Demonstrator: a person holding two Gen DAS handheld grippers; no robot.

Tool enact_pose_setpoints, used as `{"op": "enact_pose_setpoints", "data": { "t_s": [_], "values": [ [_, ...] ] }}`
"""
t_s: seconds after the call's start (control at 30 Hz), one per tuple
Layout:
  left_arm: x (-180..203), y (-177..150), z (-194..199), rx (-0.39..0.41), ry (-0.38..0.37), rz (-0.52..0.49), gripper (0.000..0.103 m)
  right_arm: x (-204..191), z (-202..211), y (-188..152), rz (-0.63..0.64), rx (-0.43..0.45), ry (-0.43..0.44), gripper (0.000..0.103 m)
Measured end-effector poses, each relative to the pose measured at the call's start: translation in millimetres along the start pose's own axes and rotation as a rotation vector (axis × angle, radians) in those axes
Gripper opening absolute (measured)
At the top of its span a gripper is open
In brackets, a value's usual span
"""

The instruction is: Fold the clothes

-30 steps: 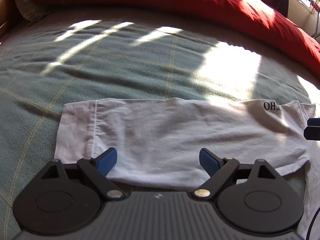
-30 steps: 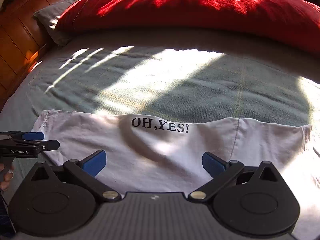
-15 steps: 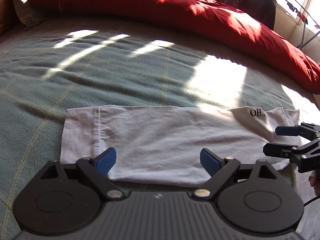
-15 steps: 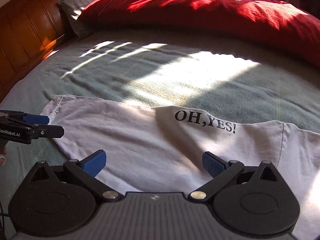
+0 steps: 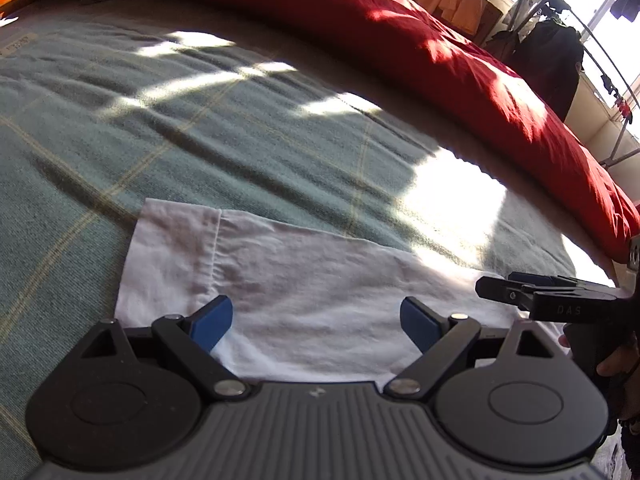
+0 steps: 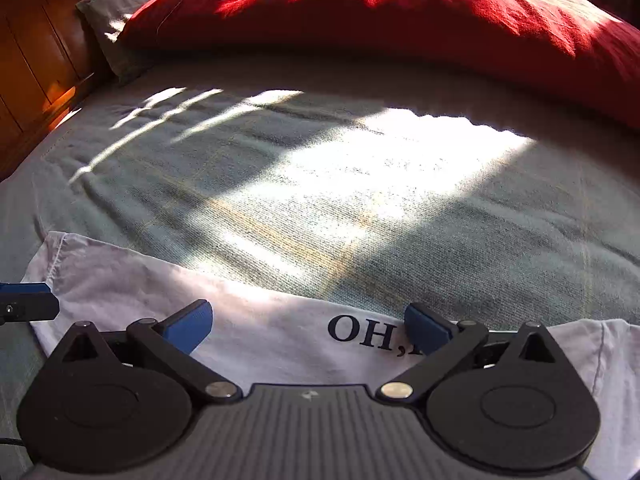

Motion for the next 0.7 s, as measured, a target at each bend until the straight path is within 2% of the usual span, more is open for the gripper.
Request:
{"op": "enact_pose_setpoints", "data": {
  "t_s": [0.13,0.2,0.3,0.4,0.5,0.63,0.7],
  "values": [
    [4,3,1,0.008,0.003,-0.022,0.091,1,36,-20,-0.025,0.014,-0.011,0.103],
    [1,0,-5,-0.01,0.034,-0.026,0.091,7,37,-33,-0.057,0.0,-0.043,0.103],
    [-4,-5,-15,-0.035,0.084,-0.028,0.091,21,18,-45,-0.106,-0.038,-0.064,0.103],
    [2,-5,-14,-0.046,0.119,-0.034,0.091,27,9,-32,-0.087,-0.011,-0.072,0.103],
    [10,-5,-7,-0.037,0.114,-0.048,0.091,35,27,-18,-0.113,0.008,-0.038,0.103],
    [13,-7,-5,-0.032,0.116,-0.048,0.091,61,62,-23,-0.157,0.054,-0.08,0.103],
    [9,-11,-12,-0.049,0.117,-0.015,0.091,78,57,-28,-0.185,0.038,-0.099,0.103]
  ]
}}
Point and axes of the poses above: each gripper's, at about its wrist camera, not at the fingertips, and z roughly against the way its jaws point, x to its right, y to its top, the point moved 8 cm from there along -z, roughly the way its jaws point, and after that the axes turned 11 degrees about -x, right-handed, at the moved point
